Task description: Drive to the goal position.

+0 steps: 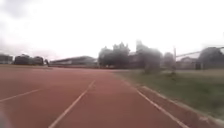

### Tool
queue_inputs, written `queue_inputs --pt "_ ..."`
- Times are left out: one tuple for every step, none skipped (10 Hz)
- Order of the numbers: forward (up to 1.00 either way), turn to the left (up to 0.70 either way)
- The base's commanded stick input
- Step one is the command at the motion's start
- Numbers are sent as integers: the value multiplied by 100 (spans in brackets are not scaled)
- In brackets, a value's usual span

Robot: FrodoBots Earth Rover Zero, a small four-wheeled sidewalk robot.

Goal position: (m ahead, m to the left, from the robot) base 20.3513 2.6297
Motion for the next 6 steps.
queue_inputs --pt "70 0" --pt "70 0" --pt "70 0" --pt "70 -8" --pt "70 -24" --pt "70 9"
